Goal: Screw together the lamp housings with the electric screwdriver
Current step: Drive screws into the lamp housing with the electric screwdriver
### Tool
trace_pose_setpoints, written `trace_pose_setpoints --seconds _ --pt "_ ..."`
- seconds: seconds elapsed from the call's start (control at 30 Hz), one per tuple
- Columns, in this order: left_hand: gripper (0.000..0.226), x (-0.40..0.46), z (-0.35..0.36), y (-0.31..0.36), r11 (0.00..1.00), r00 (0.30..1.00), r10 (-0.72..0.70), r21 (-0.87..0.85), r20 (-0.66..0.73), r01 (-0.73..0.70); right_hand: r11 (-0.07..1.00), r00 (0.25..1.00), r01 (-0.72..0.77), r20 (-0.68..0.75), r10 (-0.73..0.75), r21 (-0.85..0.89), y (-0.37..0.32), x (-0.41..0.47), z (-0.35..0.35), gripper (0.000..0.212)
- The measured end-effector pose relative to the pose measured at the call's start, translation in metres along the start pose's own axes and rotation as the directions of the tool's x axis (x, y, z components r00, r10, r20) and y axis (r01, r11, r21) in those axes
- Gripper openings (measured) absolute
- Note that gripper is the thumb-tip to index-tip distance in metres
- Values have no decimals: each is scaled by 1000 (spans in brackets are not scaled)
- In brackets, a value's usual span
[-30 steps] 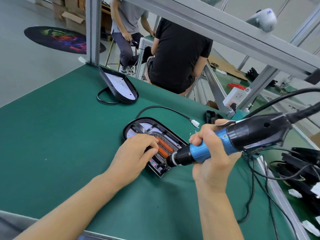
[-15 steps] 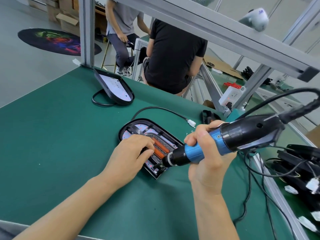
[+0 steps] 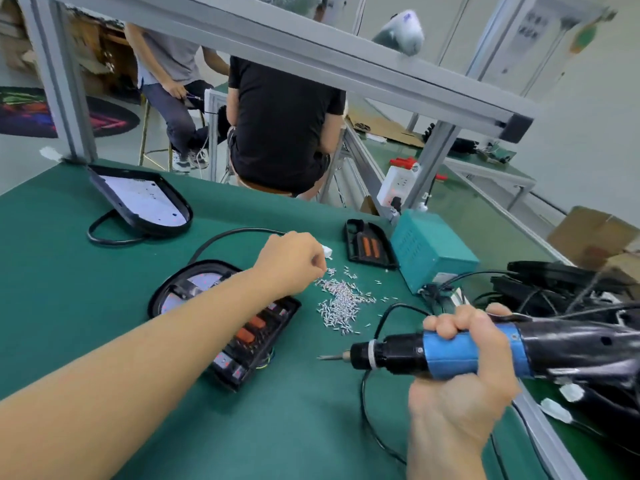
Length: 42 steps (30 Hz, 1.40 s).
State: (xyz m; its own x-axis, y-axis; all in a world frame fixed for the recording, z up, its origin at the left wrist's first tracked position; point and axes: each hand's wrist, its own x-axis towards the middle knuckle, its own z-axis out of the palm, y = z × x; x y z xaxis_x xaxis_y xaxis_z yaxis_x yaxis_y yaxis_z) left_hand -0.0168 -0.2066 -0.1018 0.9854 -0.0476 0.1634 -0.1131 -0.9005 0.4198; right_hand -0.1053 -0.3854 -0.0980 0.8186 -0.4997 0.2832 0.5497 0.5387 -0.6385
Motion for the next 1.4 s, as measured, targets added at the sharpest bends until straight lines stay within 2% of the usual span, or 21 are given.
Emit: trace_pose_setpoints --seconds 0.17,0.27,0.33,0.53,0.7,0.87,1.0,1.1,1.17,1.4 --pt "24 36 28 8 977 972 -128 192 198 89 1000 1000 -5 -27 5 -6 -1 10 -15 24" --pt "7 45 37 7 953 952 -161 293 260 81 1000 999 6 -35 -6 -4 -3 16 -19 25" --pt "20 46 41 7 939 936 -180 337 303 72 1000 999 6 -38 -6 6 -4 19 -20 25" --pt "28 41 48 7 854 962 -109 518 250 -38 1000 999 -4 -35 5 20 -2 20 -22 25" --pt "30 36 46 7 834 944 -78 539 321 -115 1000 1000 -8 -25 9 4 -1 17 -22 25" --pt "22 27 27 6 923 967 -4 374 255 -95 1000 1000 3 -23 -3 13 -5 21 -18 24" --pt "18 -5 -1 1 993 989 102 44 111 -107 999 1000 0 -15 0 53 -9 24 -8 23" --pt "12 -48 -11 -5 972 994 112 -206 -17 -113 995 1000 -6 1 6 104 -13 24 5 21" --pt "20 -73 -13 -10 946 993 105 -304 -52 -116 990 1000 -20 20 17 137 -13 22 15 20" --pt "26 -115 -14 -29 897 995 22 -437 -102 -65 978 986 -110 142 85 177 3 4 50 20"
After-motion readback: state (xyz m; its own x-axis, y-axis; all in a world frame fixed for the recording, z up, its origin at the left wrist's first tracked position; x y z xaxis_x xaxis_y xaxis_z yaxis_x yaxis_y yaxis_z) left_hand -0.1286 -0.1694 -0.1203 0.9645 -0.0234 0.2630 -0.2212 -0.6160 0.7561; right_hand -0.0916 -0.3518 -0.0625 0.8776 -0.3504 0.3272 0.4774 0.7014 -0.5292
